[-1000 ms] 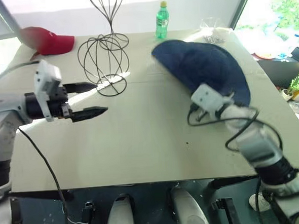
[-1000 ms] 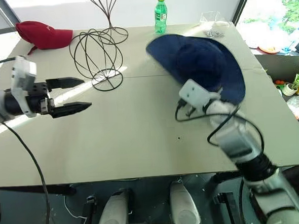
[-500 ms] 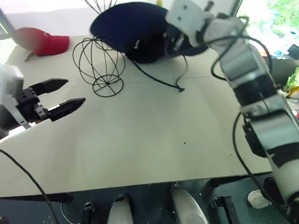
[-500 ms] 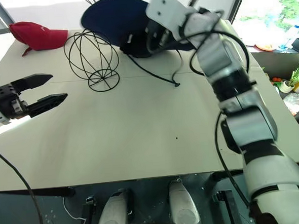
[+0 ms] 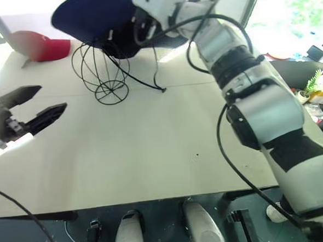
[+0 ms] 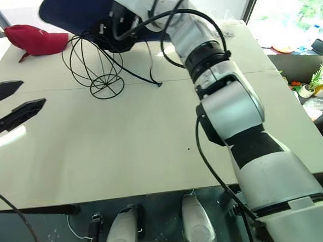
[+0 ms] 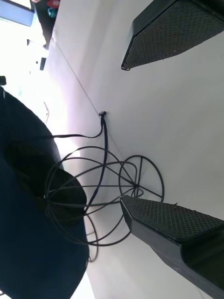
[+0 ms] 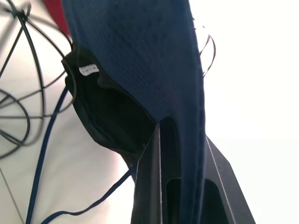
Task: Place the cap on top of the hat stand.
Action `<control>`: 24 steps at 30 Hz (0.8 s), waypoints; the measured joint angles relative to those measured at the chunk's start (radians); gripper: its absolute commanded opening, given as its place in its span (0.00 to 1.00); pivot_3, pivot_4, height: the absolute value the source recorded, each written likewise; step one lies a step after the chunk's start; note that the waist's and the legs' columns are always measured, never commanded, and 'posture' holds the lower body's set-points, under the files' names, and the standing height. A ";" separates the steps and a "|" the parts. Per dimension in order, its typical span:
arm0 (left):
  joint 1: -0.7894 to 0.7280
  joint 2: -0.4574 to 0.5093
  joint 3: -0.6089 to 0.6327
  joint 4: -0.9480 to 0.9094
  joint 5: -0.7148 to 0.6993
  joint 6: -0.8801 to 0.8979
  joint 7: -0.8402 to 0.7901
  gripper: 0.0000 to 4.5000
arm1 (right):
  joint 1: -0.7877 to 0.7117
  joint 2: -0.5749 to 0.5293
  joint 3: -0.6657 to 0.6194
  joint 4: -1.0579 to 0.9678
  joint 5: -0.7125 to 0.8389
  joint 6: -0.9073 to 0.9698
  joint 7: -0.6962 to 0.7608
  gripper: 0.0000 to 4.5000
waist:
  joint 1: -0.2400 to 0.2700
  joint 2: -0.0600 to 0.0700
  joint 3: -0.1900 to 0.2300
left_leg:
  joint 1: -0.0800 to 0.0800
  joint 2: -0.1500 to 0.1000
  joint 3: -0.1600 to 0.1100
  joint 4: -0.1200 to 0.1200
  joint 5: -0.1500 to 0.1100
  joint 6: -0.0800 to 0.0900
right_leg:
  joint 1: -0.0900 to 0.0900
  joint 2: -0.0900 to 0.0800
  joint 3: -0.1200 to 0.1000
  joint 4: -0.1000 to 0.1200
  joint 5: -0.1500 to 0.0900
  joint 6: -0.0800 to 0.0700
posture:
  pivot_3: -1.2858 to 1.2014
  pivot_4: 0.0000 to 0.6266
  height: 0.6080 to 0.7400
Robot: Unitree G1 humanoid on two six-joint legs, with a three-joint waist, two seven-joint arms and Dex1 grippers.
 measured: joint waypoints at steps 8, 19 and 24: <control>0.078 -0.012 0.101 -0.010 -0.024 0.001 0.041 1.00 | -0.019 0.091 -0.008 0.033 -0.007 -0.068 -0.034 0.01 | -0.016 0.000 0.000 | 0.000 0.000 -0.001 -0.001 0.000 0.000 | -0.001 0.000 -0.001 0.002 0.000 0.000 | 0.52 0.24 0.99; 0.100 -0.012 0.110 -0.031 -0.046 -0.001 0.060 1.00 | -0.021 0.126 -0.030 0.060 -0.011 -0.123 -0.061 0.01 | -0.026 0.000 0.000 | -0.001 0.000 -0.001 -0.001 0.000 0.000 | -0.002 0.000 -0.001 0.003 0.000 0.000 | 0.52 0.24 0.99; 0.116 -0.012 0.145 0.003 -0.048 -0.001 0.059 1.00 | 0.118 0.143 0.021 -0.125 -0.041 -0.240 -0.040 0.01 | -0.025 -0.001 0.000 | -0.001 0.000 -0.001 -0.002 0.000 0.000 | -0.002 0.000 -0.001 0.004 0.000 0.000 | 0.52 0.24 0.99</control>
